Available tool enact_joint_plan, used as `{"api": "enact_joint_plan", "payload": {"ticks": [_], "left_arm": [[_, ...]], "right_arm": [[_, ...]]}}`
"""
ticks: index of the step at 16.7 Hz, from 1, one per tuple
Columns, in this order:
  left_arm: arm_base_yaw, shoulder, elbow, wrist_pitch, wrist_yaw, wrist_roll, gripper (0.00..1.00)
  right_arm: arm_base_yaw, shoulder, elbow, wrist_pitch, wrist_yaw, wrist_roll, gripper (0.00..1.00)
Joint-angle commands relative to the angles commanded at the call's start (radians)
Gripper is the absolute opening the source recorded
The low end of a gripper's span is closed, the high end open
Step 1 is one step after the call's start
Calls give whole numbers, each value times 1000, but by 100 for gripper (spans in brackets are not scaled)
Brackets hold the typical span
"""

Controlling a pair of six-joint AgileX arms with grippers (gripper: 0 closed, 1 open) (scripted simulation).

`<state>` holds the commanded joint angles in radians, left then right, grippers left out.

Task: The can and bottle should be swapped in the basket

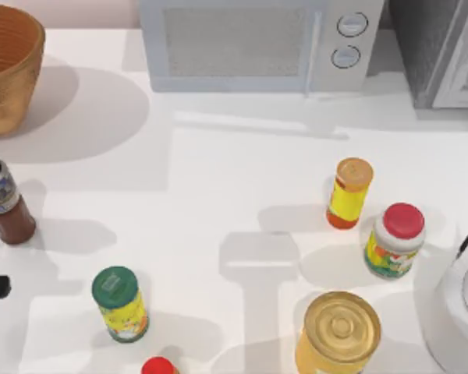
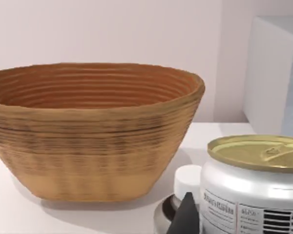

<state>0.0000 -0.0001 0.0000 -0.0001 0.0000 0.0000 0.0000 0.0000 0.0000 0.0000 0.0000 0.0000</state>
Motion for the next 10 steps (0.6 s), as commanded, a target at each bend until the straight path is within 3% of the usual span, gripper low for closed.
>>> {"api": "enact_joint_plan", "payload": {"ticks": [5,10], "left_arm": [[2,14,7,6,5,3,0],[-34,218,134,142,121,11,0]], "right_arm": [[0,0,0,0,0,0,100],[0,0,0,0,0,0,100]]}}
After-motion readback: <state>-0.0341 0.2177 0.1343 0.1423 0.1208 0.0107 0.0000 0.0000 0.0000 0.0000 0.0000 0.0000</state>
